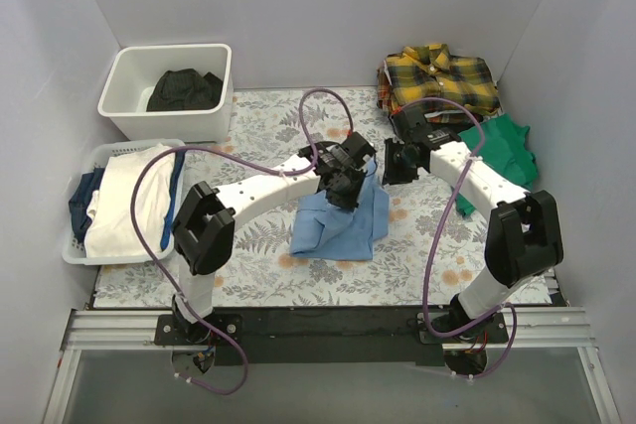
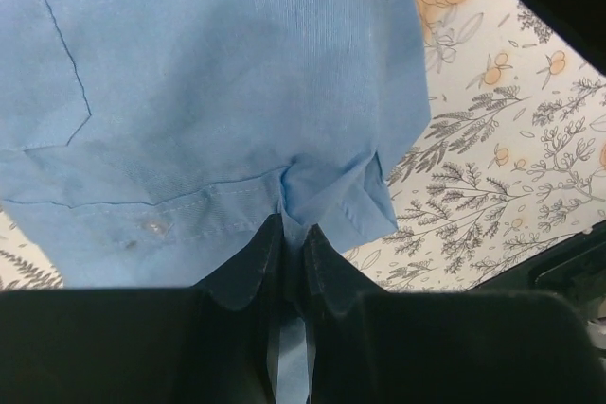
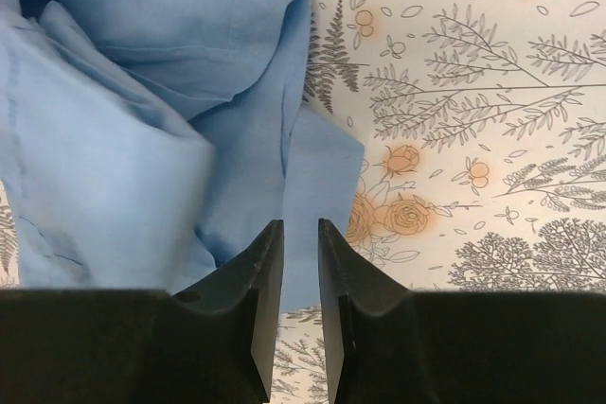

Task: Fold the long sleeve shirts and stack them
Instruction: Fold the shirt

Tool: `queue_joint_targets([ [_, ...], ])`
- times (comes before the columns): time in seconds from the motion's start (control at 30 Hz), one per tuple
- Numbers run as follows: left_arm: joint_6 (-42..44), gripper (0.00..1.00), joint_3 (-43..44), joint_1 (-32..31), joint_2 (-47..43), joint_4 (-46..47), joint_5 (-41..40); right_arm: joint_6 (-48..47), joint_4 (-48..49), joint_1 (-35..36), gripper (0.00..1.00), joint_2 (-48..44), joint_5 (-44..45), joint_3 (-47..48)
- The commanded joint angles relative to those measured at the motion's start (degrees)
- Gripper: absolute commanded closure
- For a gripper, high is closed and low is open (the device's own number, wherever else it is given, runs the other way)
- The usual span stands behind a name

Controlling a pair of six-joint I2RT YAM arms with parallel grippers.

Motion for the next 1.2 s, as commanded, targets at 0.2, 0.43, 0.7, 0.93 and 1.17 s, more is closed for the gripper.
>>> queue_joint_targets([
  [0.2,3.29,0.81,9.73,-5.54,6.69,1.40,0.09,1.96,-0.45,-3.22,0.71,-3.69,1.41,-1.98],
  [0.43,2.94,0.43,21.16,-5.62,11.45,-0.98,-3.34,1.87,-0.53,-5.24,0.65,-4.83,-0.44,-2.86],
  [0.7,-0.39,0.30,18.71,-2.73,5.39,-3.42,-8.70,-2.60,0.79,-6.30,0.43,-5.81,-7.01,-4.35],
  [0.93,-3.12,0.30,7.73,4.30,-1.29,-2.90,-8.36,-4.28,5.78,-6.65,0.41,0.96,-12.13,-5.23],
  [1.17,-3.04,0.30,2.10,9.93,-4.64,-2.90,-5.80,-3.14,7.81,-6.65,0.48,6.06,-13.01,-6.54],
])
